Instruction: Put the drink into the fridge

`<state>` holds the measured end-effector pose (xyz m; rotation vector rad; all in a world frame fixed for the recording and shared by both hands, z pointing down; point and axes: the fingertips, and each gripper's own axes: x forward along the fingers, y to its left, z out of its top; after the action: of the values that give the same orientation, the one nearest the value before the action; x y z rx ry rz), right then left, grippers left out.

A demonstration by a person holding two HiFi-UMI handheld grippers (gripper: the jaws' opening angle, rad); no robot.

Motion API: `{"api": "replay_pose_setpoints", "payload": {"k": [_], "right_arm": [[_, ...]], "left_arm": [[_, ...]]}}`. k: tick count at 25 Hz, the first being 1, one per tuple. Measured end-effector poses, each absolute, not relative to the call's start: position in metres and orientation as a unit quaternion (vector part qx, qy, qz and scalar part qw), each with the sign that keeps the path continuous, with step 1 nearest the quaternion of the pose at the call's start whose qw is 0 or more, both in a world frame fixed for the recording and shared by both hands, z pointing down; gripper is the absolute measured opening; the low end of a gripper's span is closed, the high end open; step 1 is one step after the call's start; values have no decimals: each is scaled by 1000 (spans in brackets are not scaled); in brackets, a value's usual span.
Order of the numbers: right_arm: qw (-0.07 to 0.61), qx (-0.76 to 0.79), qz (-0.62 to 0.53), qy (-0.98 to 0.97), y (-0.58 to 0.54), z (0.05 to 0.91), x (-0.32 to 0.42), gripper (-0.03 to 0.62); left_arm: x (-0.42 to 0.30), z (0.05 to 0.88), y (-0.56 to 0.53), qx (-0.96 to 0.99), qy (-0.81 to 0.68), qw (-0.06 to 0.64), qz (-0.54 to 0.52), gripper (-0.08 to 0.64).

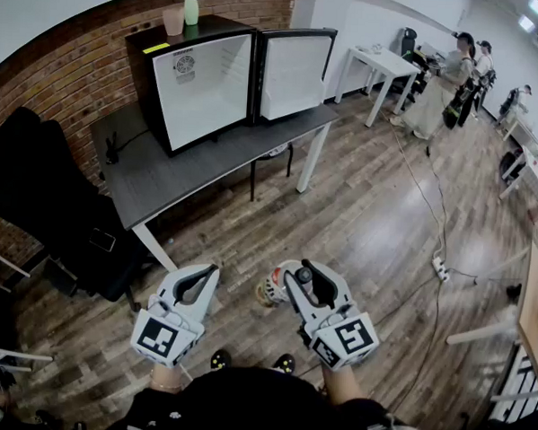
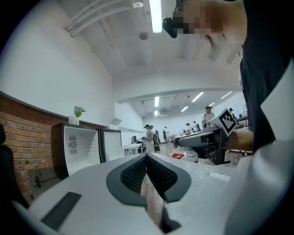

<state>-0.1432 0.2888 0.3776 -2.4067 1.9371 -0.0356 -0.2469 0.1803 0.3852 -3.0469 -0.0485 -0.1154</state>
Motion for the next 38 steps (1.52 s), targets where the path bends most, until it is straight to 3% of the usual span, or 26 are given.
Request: {"api": "replay_pose_setpoints", "payload": {"k": [19,38], "right_arm": [[36,-777,-10,628,312,375,-138,149],[37,-774,-10,633,418,382,-70,149]], "left_arm": [[-245,382,201,-998,-6,51,-30,3],[-157,386,306,-998,-18,52,-17,3]]}}
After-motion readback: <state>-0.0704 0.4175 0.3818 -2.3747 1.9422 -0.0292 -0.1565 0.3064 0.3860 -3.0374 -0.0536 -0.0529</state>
